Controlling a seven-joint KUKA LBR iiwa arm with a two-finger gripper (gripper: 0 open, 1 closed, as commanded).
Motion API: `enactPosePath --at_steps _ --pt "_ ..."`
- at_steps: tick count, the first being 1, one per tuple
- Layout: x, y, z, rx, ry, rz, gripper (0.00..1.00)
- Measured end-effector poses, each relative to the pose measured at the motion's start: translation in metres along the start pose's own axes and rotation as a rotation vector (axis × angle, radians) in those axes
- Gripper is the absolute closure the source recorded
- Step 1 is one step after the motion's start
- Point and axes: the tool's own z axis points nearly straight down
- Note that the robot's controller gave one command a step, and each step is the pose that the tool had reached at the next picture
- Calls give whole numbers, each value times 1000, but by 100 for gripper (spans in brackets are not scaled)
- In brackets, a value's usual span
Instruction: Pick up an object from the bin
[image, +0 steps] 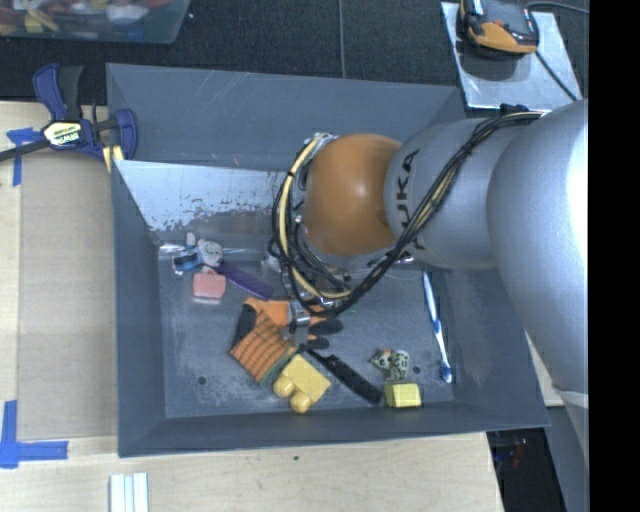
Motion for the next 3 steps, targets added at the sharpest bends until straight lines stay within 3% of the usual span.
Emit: enactPosePath --at_steps 1,2,3 --pt "-4 -2 0 -1 -5 -14 0" --pt "-3 -1 -2 -1 -8 -3 100" --pt "-3 -1 -2 -1 -8 -2 100"
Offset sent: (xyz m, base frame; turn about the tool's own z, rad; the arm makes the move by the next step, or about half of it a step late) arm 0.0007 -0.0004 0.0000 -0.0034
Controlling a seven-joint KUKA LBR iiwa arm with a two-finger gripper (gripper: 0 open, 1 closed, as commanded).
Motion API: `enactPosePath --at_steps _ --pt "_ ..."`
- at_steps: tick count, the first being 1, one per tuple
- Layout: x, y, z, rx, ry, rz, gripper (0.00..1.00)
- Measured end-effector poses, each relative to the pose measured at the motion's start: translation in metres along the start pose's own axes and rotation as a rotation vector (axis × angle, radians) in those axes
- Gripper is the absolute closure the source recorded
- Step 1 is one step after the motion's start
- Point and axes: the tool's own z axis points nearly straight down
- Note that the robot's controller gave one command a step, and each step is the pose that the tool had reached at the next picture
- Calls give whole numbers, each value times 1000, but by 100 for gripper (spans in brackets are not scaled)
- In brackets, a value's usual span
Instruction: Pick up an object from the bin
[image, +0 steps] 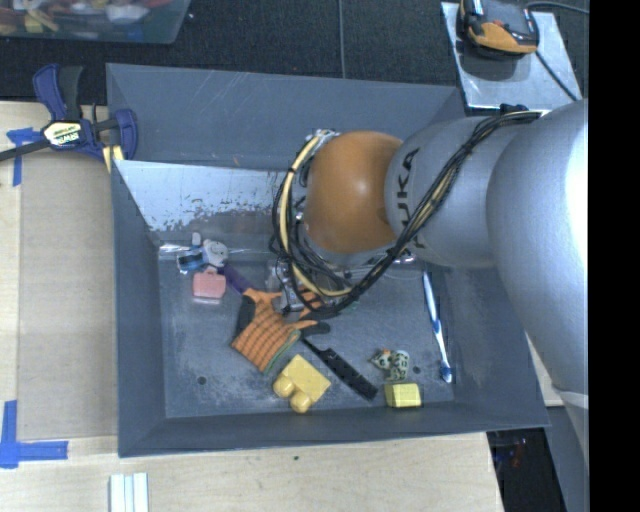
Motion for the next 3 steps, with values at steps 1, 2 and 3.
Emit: enactPosePath --at_steps 1,2,3 --pt "0 0 -1 0 -1 0 100" --pt "3 0 -18 0 10 1 100" --pt "-2 0 -54 0 -5 1 100"
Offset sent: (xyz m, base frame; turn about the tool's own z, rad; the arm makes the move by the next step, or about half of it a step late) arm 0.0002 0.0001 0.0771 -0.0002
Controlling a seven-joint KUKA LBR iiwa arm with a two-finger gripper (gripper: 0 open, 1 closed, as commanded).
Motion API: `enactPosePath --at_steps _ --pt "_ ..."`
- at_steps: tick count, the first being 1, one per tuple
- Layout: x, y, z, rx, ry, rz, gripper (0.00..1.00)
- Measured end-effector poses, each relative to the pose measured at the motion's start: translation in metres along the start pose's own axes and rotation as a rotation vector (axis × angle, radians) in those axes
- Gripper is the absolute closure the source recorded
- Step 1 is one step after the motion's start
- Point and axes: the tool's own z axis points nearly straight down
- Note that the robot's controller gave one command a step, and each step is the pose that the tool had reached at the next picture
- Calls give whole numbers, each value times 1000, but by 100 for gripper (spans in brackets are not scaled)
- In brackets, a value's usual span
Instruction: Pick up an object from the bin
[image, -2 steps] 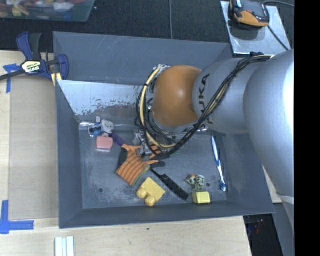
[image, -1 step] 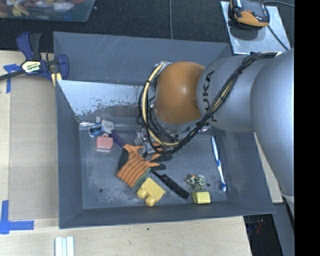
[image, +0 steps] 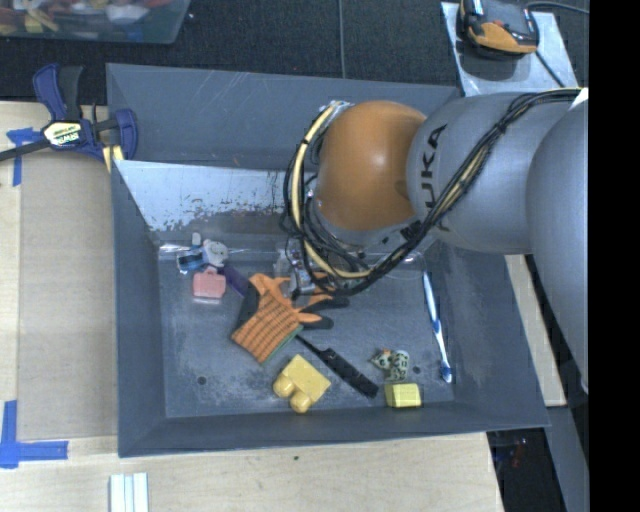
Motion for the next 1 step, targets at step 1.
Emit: enactPosePath --at_steps 1 --pt "0 0 -1 0 -1 0 100"
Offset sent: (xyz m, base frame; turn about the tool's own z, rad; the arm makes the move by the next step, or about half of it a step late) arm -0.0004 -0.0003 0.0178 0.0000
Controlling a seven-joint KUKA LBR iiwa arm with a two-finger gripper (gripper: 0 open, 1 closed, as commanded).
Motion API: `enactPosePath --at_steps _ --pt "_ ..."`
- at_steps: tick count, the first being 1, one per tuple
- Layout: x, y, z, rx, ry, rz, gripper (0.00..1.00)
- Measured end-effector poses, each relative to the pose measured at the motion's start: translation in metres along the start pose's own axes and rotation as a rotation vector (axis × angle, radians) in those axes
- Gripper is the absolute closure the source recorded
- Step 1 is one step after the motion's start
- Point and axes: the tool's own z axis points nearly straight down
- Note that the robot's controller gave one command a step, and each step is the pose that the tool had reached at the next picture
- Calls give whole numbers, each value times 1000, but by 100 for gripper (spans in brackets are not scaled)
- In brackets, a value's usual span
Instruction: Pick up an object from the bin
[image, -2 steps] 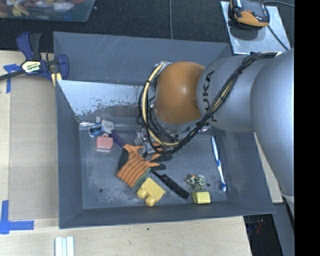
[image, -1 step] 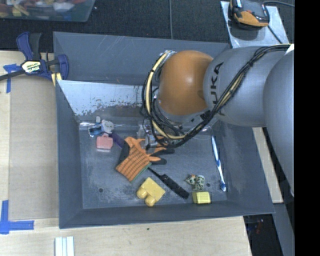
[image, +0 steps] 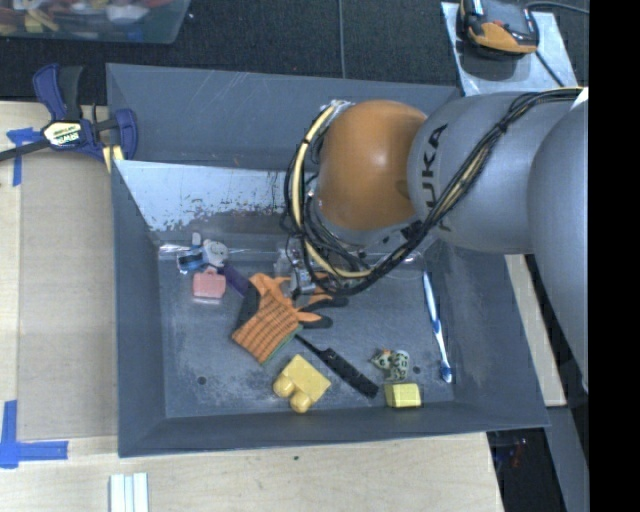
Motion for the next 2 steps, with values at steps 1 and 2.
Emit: enactPosePath --at_steps 1,2 --pt "0 0 -10 0 -1 0 100" --pt "0 0 -42 0 2 1 100"
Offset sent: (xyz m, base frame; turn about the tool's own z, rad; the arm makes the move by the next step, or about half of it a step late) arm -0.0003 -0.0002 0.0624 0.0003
